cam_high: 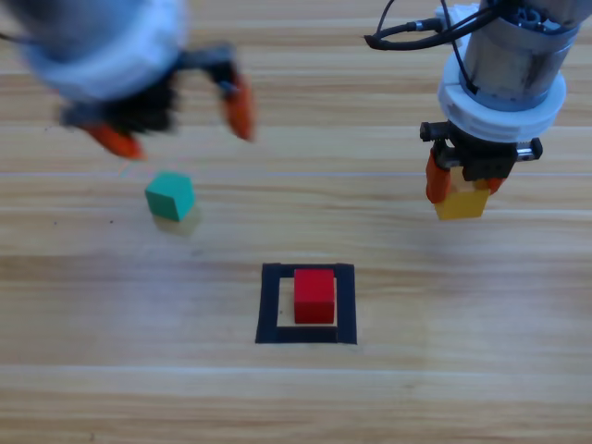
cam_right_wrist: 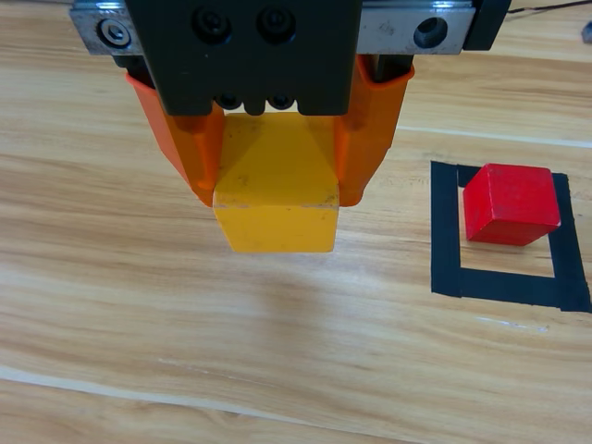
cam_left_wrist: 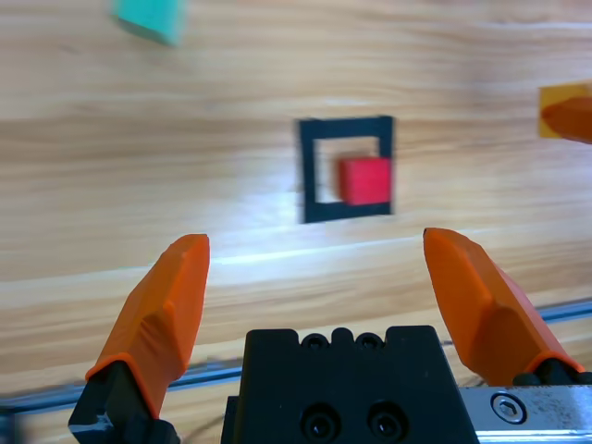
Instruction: Stack the blocks in the rectangular block: red at the bottom, yellow in the middle, green on top
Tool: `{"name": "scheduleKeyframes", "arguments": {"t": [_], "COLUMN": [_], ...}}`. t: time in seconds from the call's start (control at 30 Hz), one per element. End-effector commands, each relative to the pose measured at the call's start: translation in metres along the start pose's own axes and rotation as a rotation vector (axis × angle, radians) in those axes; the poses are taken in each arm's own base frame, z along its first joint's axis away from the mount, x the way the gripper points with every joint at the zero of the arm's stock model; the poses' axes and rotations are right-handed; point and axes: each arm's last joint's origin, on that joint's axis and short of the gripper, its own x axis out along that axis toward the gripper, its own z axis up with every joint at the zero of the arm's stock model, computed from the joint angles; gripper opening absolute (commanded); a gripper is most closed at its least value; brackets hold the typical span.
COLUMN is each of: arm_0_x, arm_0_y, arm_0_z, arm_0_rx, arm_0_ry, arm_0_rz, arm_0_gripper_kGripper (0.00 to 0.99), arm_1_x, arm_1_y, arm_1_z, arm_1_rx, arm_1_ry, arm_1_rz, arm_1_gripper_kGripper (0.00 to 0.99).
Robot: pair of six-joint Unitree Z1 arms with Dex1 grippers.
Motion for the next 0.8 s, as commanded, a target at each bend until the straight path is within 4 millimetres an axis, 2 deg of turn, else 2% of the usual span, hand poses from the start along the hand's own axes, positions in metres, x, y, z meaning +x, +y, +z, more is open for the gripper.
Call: {"name": "scheduleKeyframes", "arguments": {"t": [0.03, 0.17, 0.27, 0.4, 0.53, 0.63, 0.8], "arm_0_x": [-0.029, -0.04, -0.039, -0.026, 0.0, 0.006, 0.017], "arm_0_y": [0.093, 0.139, 0.16, 0.17, 0.175, 0.185, 0.188], "arm_0_z": [0.048, 0.071, 0.081, 0.097, 0.111, 0.115, 0.125], "arm_0_rx": [-0.025, 0.016, 0.053, 0.121, 0.18, 0.175, 0.17], "arm_0_ry": [-0.065, -0.083, -0.074, -0.038, 0.038, 0.053, 0.067], "arm_0_rz": [0.049, 0.04, 0.017, -0.027, -0.053, -0.053, -0.05], "arm_0_gripper_kGripper": [0.986, 0.962, 0.979, 0.977, 0.983, 0.985, 0.983], "arm_1_x": [-0.022, -0.023, -0.021, -0.012, 0.0, 0.006, 0.026], "arm_1_y": [0.02, 0.042, 0.058, 0.076, 0.092, 0.104, 0.125], "arm_1_z": [-0.022, -0.037, -0.045, -0.051, -0.05, -0.046, -0.036], "arm_1_rx": [-0.006, -0.013, -0.022, -0.031, -0.035, -0.038, -0.034], "arm_1_ry": [-0.04, -0.029, -0.02, -0.004, 0.008, 0.011, 0.049], "arm_1_rz": [0.068, 0.089, 0.101, 0.101, 0.099, 0.098, 0.061], "arm_1_gripper_kGripper": [0.0, 0.0, 0.0, 0.0, 0.0, 0.0, 0.0]}}
